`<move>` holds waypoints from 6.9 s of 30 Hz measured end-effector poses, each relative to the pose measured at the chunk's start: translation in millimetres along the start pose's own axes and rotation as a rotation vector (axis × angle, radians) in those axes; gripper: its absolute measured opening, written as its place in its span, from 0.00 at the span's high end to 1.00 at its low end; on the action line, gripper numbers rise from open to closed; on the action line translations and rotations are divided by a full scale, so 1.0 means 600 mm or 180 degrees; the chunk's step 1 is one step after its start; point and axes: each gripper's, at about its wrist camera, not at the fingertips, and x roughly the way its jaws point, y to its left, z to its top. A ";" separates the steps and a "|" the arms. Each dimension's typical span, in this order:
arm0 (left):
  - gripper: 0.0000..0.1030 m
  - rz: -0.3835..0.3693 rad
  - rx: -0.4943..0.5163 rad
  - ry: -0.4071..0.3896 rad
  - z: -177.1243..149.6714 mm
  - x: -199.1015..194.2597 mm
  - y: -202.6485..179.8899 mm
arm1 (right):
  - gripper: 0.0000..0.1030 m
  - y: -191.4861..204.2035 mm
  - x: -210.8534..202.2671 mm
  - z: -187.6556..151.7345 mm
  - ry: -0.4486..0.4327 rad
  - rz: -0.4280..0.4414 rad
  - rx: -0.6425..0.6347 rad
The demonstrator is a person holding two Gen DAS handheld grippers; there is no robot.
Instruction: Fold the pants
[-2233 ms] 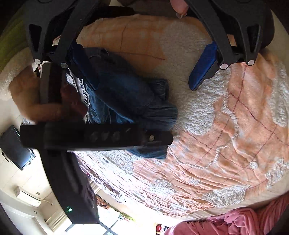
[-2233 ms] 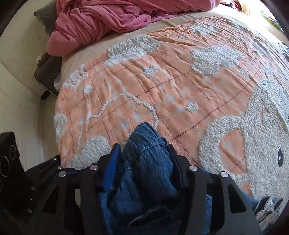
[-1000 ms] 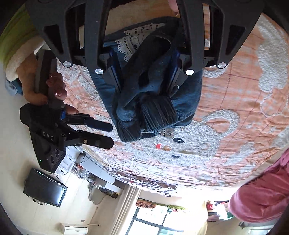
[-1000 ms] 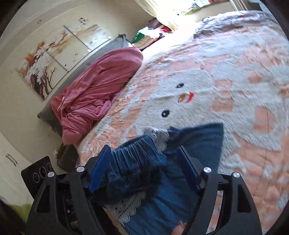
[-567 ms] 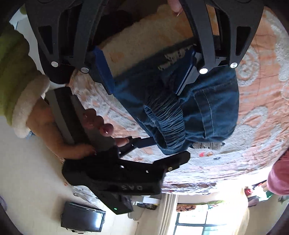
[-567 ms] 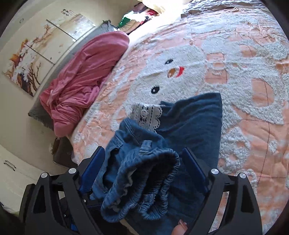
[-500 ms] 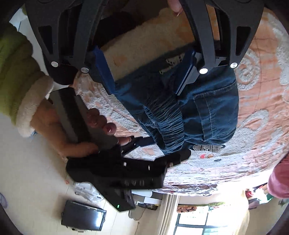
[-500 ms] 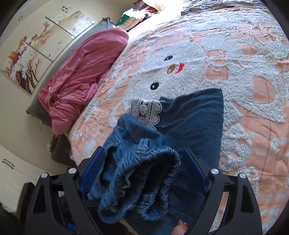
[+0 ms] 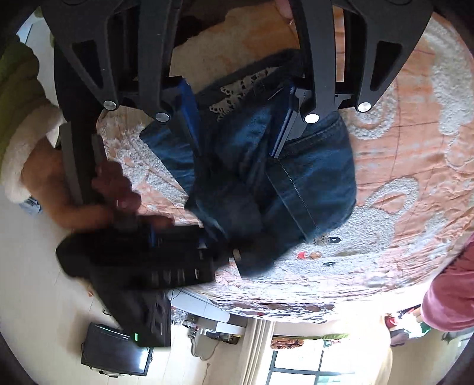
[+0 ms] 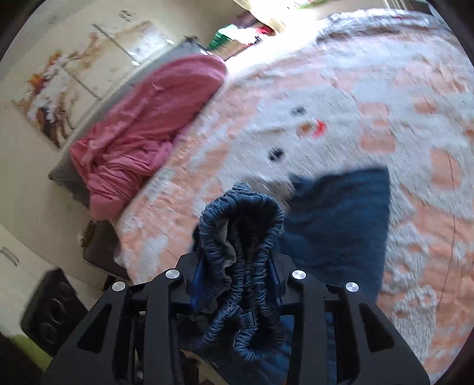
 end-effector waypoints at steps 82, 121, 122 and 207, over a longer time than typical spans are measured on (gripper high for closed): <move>0.45 0.0085 0.0251 0.0113 -0.029 -0.012 -0.069 | 0.39 0.023 -0.031 -0.037 0.0046 -0.1313 -0.0654; 0.10 0.0593 -0.0203 -0.0338 0.037 -0.161 -0.011 | 0.09 0.071 -0.225 -0.094 -0.0795 -0.1325 -0.0514; 0.10 0.0602 -0.0224 -0.0329 0.038 -0.160 -0.007 | 0.09 0.071 -0.225 -0.095 -0.0808 -0.1323 -0.0511; 0.10 0.0303 -0.0778 0.0354 0.020 0.082 0.098 | 0.48 -0.090 -0.036 -0.078 -0.0120 -0.0843 0.0261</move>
